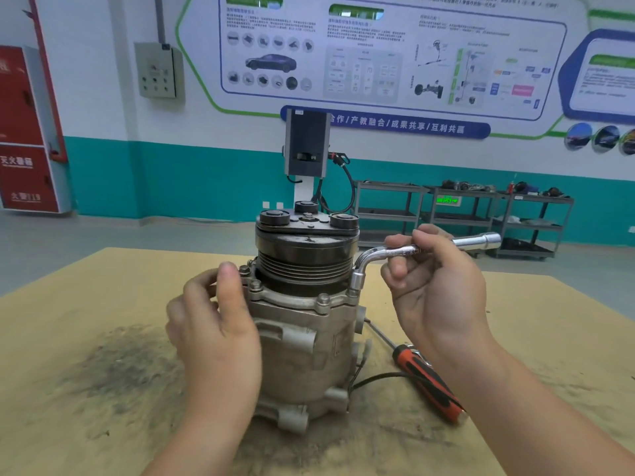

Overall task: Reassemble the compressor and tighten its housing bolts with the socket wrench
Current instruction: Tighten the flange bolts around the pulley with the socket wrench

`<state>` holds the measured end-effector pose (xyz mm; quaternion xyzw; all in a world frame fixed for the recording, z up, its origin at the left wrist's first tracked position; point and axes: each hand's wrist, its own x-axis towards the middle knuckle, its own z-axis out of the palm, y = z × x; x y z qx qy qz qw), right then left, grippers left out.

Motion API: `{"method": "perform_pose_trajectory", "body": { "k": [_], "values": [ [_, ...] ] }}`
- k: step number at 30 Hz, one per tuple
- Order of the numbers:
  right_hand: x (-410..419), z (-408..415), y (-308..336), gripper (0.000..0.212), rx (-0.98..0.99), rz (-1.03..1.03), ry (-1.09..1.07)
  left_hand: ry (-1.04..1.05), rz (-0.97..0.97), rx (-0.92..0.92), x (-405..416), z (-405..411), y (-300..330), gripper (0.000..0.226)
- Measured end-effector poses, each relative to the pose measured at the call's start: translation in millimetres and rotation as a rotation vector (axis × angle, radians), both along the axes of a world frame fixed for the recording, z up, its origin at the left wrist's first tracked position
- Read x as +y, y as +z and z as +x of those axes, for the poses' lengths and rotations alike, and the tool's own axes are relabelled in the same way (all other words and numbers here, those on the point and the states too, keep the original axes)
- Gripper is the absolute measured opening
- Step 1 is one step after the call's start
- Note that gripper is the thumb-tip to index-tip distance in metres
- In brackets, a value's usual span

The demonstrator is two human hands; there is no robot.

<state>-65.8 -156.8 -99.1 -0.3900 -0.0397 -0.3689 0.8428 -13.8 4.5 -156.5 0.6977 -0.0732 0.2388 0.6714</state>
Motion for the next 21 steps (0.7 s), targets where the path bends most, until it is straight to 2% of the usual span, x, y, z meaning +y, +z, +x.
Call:
{"method": "perform_pose_trajectory", "body": {
  "k": [3, 6, 12, 16, 21],
  "values": [
    [0.2, -0.2, -0.2, 0.016, -0.009, -0.019, -0.011, -0.196, -0.041, 0.002, 3.1, 8.7, 2.3, 0.047],
    [-0.1, -0.1, -0.1, 0.016, -0.007, -0.026, -0.018, -0.302, -0.121, -0.001, 2.3, 10.6, -0.2, 0.034],
    [1.7, 1.2, -0.9, 0.019, 0.065, 0.06, 0.037, -0.335, -0.253, 0.022, -0.6, 6.7, -2.6, 0.035],
    [-2.1, 0.7, 2.2, 0.017, 0.099, 0.089, 0.081, -0.26, -0.328, -0.038, -8.2, -4.4, -5.0, 0.022],
    [-3.9, -1.1, 3.6, 0.022, 0.055, -0.014, 0.044, -0.156, -0.283, -0.136, -15.8, -17.5, -14.3, 0.019]
  ]
}}
